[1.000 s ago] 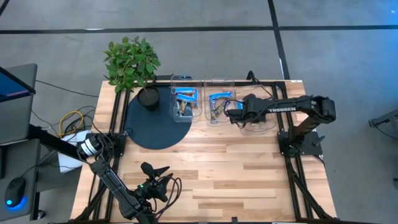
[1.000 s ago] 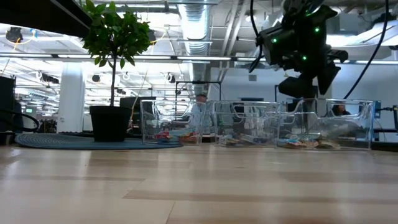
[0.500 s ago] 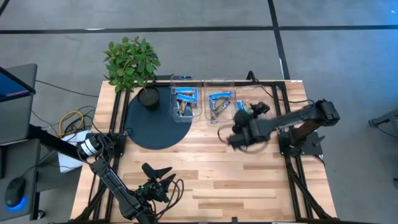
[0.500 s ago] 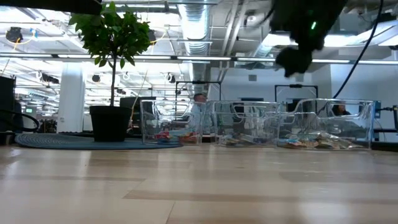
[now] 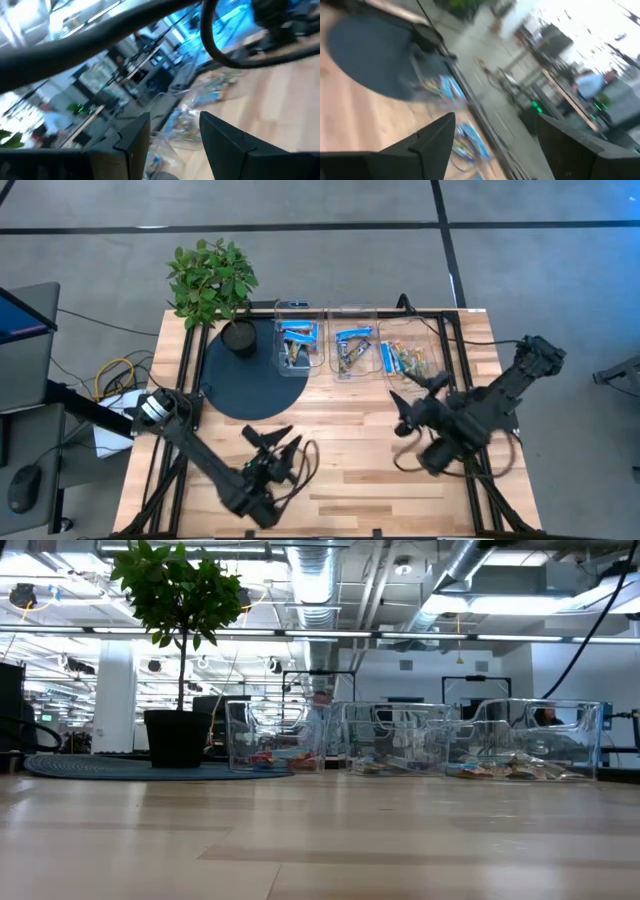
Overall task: Pick and place Granola Bars by type
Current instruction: Return to Home Position
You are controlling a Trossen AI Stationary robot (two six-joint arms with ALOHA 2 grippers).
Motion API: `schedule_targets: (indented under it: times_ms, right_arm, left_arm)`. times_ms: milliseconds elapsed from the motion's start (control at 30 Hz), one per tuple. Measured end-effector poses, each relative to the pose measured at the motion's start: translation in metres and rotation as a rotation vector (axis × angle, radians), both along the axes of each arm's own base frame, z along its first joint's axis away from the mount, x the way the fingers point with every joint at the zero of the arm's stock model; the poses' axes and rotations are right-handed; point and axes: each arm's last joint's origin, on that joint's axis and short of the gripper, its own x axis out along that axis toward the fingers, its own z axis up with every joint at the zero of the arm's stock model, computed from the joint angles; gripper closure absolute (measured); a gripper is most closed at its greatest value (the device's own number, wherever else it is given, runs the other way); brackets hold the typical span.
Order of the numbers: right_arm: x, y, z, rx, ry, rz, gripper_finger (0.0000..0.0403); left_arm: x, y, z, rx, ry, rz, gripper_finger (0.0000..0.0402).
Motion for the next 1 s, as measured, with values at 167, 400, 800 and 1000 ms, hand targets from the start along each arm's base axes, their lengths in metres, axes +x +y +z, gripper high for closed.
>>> schedule_targets:
  times_ms: [167, 400, 800, 1000]
  right_arm:
    - [-0.013, 0.015, 0.007, -0.025, -0.108, 0.098, 0.0132]
    - [-0.008, 0.018, 0.009, -0.040, -0.149, 0.098, 0.0133]
    - [0.019, 0.022, 0.073, -0.038, -0.015, 0.164, 0.0133]
    - [0.013, 0.018, 0.117, 0.020, 0.001, 0.320, 0.0133]
  left_arm:
    - [0.033, 0.021, 0.025, 0.009, 0.007, 0.102, 0.0235]
    - [0.074, 0.056, 0.090, 0.039, 0.040, 0.240, 0.0235]
    - [0.126, 0.098, 0.222, -0.348, 0.294, -0.686, 0.0235]
    - [0.097, 0.129, 0.265, -0.235, 0.244, -0.849, 0.0235]
